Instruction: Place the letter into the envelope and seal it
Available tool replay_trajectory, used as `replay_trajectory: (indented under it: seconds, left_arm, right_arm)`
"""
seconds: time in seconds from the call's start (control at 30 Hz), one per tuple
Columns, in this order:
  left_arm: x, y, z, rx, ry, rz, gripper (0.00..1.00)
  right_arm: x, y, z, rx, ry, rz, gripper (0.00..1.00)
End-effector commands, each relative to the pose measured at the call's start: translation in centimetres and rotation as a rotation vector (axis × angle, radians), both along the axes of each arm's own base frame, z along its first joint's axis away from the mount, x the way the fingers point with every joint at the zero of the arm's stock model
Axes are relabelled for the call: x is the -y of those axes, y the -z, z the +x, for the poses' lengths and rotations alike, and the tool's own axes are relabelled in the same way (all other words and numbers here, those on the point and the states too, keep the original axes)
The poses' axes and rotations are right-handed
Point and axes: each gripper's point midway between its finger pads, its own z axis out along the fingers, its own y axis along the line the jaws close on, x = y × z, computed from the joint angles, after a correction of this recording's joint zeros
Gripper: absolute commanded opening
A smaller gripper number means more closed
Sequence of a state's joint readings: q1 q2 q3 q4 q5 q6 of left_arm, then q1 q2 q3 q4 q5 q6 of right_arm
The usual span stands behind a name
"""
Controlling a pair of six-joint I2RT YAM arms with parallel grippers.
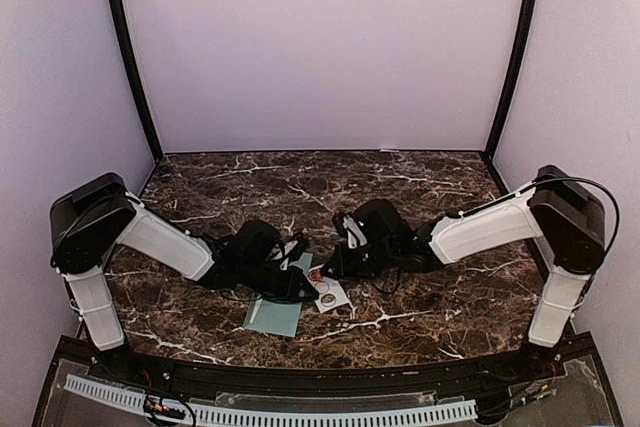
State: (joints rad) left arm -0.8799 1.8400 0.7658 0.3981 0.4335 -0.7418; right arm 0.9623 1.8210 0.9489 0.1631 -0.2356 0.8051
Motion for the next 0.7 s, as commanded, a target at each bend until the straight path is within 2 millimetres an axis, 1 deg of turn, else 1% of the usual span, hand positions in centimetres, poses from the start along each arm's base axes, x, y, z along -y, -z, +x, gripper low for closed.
replay_trajectory:
  seconds: [0.0,0.03,0.07,0.1,0.13,0.17,0.2,0.27,0.3,0.33,0.37,0.4,0.43,0.47,0.5,0.53,0.57,0.6,0.63,0.67]
  left_arm:
    - [-0.9,-0.8,-0.5,0.021,0.013,0.021,0.13]
    - [-0.6,-1.9,-0.4,0.046,0.023,-0.002,0.17]
    - [-0.4,-2.5,-0.5,0.054,0.036,-0.017,0.19]
    - [-0.1,-4.0,-0.4,0.086,0.050,-0.045,0.23]
    - [-0.1,-4.7,-0.6,0.092,0.063,-0.056,0.25]
    - [0.0,-6.4,-0.6,0.124,0.075,-0.084,0.30]
    - [-0.1,-7.1,-0.9,0.130,0.086,-0.090,0.32]
    - [-0.5,-10.9,-1.2,0.192,0.097,-0.139,0.40]
    - [-0.9,-11.6,-1.3,0.204,0.099,-0.128,0.42]
    - [-1.3,-13.8,-1.5,0.244,0.098,-0.154,0.46]
    - [-2.1,-14.0,-1.3,0.267,0.080,-0.113,0.48]
    - [-2.9,-15.7,-1.1,0.310,0.056,-0.116,0.51]
    - [-4.2,-15.4,-0.7,0.323,0.018,-0.047,0.51]
    - [-5.4,-16.4,-0.1,0.351,-0.020,-0.037,0.52]
    - [-6.9,-15.6,0.4,0.347,-0.058,0.027,0.51]
    - [-8.3,-15.9,1.2,0.354,-0.105,0.042,0.49]
    - [-9.8,-14.5,1.5,0.328,-0.141,0.093,0.48]
    - [-11.7,-13.4,2.3,0.298,-0.203,0.121,0.44]
    - [-12.6,-12.5,2.5,0.271,-0.227,0.136,0.42]
    - [-14.1,-11.1,2.8,0.236,-0.270,0.160,0.38]
  right_arm:
    - [0.1,-4.6,1.3,0.113,0.048,0.056,0.00]
    - [0.3,-5.0,1.4,0.124,0.057,0.054,0.00]
    - [0.5,-5.4,1.6,0.135,0.066,0.053,0.00]
    - [0.8,-5.8,1.8,0.147,0.076,0.052,0.00]
    - [1.1,-6.1,1.9,0.156,0.085,0.050,0.00]
    - [1.4,-6.5,2.0,0.166,0.092,0.053,0.00]
    - [1.7,-6.8,2.2,0.174,0.099,0.054,0.00]
    - [2.1,-7.5,2.3,0.194,0.103,0.055,0.00]
    - [2.2,-7.8,2.3,0.202,0.100,0.056,0.00]
    - [2.3,-8.1,2.3,0.211,0.097,0.055,0.00]
    - [2.4,-8.3,2.2,0.216,0.093,0.054,0.00]
    - [2.5,-8.5,2.1,0.221,0.089,0.053,0.00]
    - [2.6,-8.6,2.1,0.223,0.086,0.052,0.00]
    - [2.6,-8.6,1.9,0.224,0.082,0.052,0.00]
    - [2.7,-8.6,1.8,0.223,0.080,0.051,0.00]
    - [2.7,-8.6,1.8,0.224,0.076,0.051,0.00]
    - [2.7,-8.6,1.7,0.225,0.070,0.053,0.00]
    - [2.4,-8.6,1.4,0.217,0.051,0.063,0.00]
    - [2.2,-8.7,1.3,0.217,0.041,0.071,0.00]
    - [1.9,-8.8,1.0,0.210,0.025,0.082,0.00]
